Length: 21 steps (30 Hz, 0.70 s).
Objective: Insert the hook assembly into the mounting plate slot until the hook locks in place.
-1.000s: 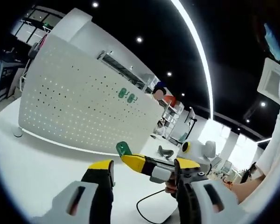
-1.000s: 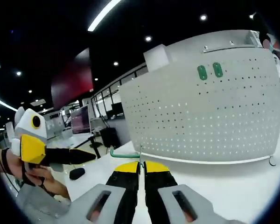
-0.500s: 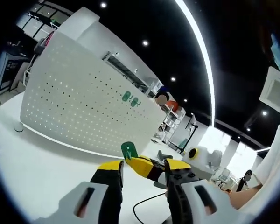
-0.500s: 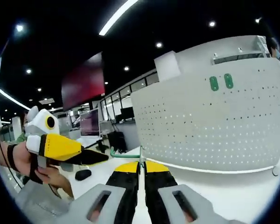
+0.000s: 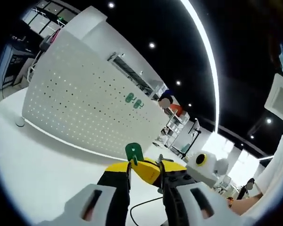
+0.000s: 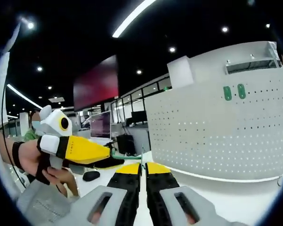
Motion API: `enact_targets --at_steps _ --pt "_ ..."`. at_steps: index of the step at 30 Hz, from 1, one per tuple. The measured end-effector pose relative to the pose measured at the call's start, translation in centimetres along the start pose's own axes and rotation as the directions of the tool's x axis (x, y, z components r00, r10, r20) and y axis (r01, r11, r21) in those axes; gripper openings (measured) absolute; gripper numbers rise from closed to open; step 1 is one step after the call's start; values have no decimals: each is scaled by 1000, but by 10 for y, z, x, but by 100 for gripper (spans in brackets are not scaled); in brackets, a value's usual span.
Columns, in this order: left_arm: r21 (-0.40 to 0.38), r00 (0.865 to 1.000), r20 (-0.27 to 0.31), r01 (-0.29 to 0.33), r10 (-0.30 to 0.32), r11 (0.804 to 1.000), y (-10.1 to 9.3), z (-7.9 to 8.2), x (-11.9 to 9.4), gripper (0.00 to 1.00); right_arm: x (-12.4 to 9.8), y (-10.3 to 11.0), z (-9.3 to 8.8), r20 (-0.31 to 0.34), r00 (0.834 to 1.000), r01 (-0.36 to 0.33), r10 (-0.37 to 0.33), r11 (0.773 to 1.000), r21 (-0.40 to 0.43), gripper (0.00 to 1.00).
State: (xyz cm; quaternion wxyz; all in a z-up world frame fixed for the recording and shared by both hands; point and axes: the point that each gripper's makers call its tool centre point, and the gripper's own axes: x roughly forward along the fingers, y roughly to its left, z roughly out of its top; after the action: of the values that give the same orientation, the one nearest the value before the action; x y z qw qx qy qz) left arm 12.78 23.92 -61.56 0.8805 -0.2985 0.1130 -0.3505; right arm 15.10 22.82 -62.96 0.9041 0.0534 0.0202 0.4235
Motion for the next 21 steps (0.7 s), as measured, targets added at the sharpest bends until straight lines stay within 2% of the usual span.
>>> enact_targets --at_steps 6,11,21 --pt "-36 999 24 -23 24 999 2 4 -1 15 -3 7 6 28 999 -18 18 1000 -14 2" --pt "-45 999 17 -29 29 999 1 5 -2 6 -5 10 13 53 998 -30 32 999 -36 2" --pt "-62 999 39 -26 28 998 -4 6 1 6 -8 10 17 67 996 -48 50 998 -35 2"
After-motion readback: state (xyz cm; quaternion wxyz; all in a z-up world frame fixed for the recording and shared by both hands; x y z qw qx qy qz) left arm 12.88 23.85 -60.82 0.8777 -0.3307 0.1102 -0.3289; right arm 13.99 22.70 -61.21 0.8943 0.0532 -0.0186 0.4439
